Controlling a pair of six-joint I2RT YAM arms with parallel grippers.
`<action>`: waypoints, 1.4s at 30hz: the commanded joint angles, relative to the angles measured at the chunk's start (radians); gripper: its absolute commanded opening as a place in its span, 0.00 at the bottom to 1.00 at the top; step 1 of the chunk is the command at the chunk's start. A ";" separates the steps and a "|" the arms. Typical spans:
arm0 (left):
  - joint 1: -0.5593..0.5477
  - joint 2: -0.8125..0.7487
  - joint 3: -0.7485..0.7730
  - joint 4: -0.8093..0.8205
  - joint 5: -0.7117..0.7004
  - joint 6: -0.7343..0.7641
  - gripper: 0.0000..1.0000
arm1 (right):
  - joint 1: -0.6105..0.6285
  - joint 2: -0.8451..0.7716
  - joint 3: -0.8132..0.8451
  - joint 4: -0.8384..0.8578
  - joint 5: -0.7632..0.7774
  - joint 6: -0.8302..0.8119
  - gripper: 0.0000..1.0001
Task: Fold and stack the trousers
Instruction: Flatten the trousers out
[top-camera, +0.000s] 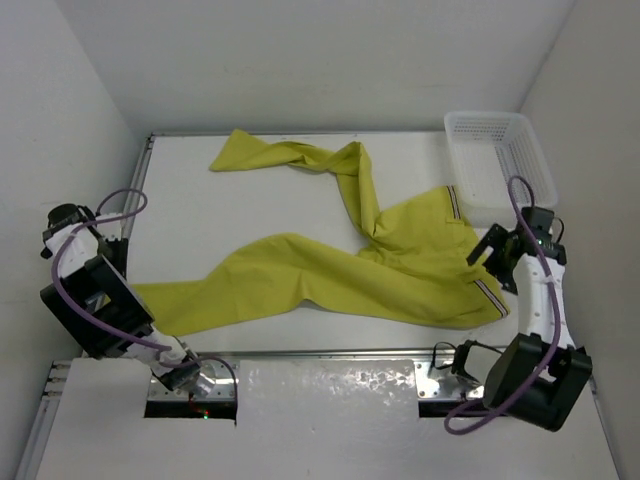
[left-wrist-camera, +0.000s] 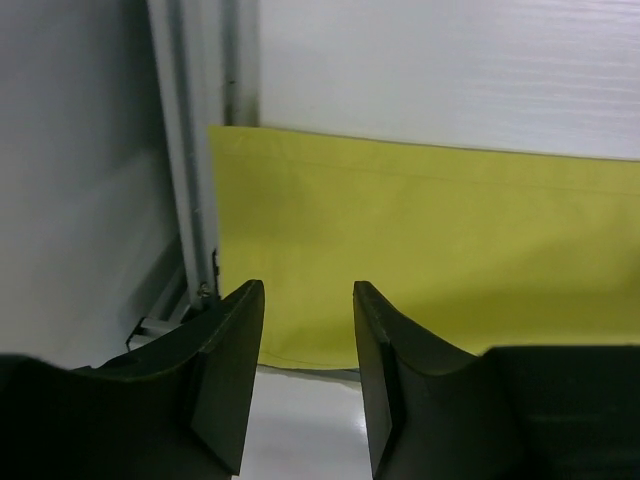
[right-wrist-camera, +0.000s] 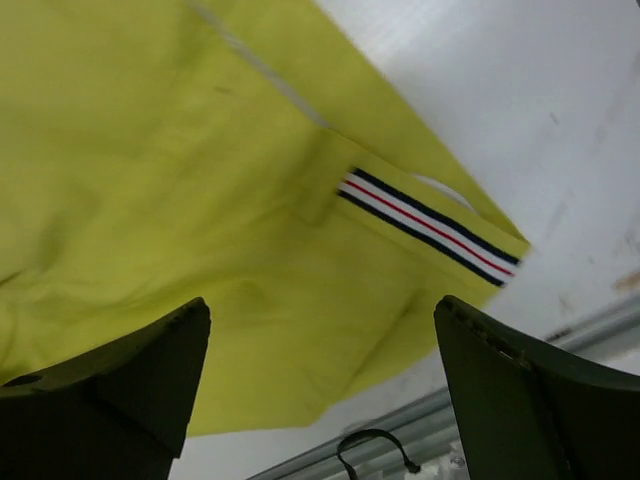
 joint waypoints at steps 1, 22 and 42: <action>0.037 0.013 0.009 0.080 -0.052 0.042 0.39 | -0.106 -0.029 -0.096 -0.044 0.034 0.031 0.90; 0.057 0.168 -0.140 0.317 -0.061 0.073 0.42 | -0.389 0.101 -0.370 0.280 0.008 0.192 0.00; -0.060 0.244 -0.133 0.422 -0.052 0.031 0.42 | -0.603 0.034 -0.180 0.010 0.330 0.197 0.29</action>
